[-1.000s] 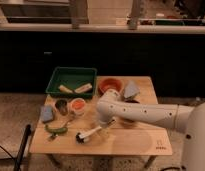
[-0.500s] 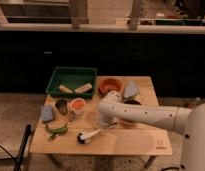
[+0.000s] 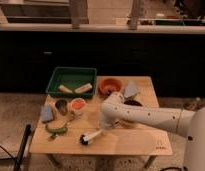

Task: Wipe table surface with brush

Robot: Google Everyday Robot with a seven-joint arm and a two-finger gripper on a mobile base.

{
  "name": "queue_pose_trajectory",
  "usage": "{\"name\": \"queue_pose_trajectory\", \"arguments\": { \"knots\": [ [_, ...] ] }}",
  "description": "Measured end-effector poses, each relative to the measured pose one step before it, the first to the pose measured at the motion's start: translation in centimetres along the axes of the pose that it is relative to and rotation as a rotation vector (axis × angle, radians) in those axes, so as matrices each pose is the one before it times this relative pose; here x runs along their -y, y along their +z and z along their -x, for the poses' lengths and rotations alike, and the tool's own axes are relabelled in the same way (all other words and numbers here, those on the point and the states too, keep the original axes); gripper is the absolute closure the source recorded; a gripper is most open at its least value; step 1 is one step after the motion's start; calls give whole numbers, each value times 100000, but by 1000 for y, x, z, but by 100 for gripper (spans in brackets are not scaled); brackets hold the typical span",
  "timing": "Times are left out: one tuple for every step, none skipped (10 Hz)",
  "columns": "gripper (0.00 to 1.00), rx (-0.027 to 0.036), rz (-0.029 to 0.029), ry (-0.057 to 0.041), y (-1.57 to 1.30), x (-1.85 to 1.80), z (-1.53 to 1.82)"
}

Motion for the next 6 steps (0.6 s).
{"name": "queue_pose_trajectory", "arguments": {
  "knots": [
    [100, -923, -669, -1146, -164, -15, 98],
    [100, -2311, -1415, -1214, -809, -222, 510],
    [100, -2452, -1231, -719, -1029, -267, 375],
    [100, -3110, -1528, -1522, -1333, -5, 709],
    [100, -2336, -1027, -1141, -833, 51, 430],
    [100, -2003, -701, -1080, -477, 35, 427]
  ]
}}
